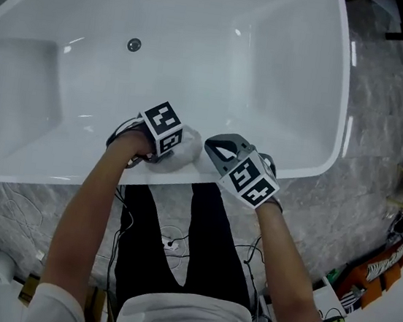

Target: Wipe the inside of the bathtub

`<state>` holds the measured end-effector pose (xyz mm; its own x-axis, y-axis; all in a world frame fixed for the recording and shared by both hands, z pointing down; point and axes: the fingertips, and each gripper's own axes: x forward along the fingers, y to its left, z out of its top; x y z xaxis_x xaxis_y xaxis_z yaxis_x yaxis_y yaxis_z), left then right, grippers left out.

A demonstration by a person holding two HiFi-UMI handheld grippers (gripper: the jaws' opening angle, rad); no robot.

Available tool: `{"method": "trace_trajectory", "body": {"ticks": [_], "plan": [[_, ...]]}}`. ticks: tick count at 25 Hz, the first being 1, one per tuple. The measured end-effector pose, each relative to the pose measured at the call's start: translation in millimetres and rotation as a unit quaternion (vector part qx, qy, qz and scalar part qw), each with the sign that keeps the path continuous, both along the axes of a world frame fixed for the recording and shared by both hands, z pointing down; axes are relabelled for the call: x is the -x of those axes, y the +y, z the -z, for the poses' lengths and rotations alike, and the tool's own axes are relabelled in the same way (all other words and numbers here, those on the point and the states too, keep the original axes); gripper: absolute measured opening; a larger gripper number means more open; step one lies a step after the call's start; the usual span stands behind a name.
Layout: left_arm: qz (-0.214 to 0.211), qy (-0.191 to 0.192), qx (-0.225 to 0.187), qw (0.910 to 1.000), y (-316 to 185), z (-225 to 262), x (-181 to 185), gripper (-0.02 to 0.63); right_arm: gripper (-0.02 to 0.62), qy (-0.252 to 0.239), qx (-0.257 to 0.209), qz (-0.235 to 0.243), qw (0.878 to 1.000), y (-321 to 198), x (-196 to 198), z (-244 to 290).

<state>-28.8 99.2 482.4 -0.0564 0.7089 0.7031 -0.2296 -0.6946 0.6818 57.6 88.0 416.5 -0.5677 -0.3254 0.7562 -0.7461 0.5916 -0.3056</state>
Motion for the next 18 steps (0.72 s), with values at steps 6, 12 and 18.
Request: {"method": "trace_trajectory", "body": {"ticks": [6, 12, 18], "plan": [[-0.025, 0.017, 0.0, 0.9995, 18.4, 7.1, -27.9, 0.097, 0.003, 0.017, 0.007, -0.029, 0.999, 28.7, -23.9, 0.9], [-0.031, 0.036, 0.008, 0.9988, 35.0, 4.7, -78.2, 0.097, 0.003, 0.03, 0.007, -0.068, 0.997, 50.8, -69.4, 0.8], [-0.035, 0.059, 0.032, 0.9971, 54.5, 6.5, -132.4, 0.097, 0.004, 0.043, 0.012, -0.108, 0.993, 72.7, -115.2, -0.2]]}}
